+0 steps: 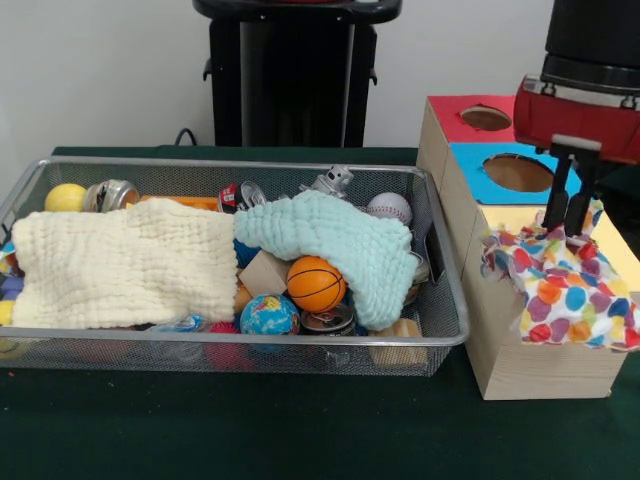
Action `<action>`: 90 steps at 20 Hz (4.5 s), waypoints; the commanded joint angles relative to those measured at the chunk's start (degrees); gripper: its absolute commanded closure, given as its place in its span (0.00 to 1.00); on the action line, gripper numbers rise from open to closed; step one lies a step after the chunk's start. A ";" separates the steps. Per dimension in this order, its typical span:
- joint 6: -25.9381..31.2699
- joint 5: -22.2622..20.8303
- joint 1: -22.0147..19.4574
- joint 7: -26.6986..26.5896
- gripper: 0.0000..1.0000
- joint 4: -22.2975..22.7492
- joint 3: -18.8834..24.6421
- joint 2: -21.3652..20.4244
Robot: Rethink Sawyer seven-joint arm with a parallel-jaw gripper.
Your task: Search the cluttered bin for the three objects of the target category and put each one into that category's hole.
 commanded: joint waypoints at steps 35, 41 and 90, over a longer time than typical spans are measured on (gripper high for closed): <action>-3.93 5.04 -1.44 0.55 1.00 10.68 0.15 3.33; -7.44 5.60 -0.66 3.99 1.00 17.31 0.45 4.19; -17.96 11.83 8.44 7.49 1.00 17.60 0.77 16.52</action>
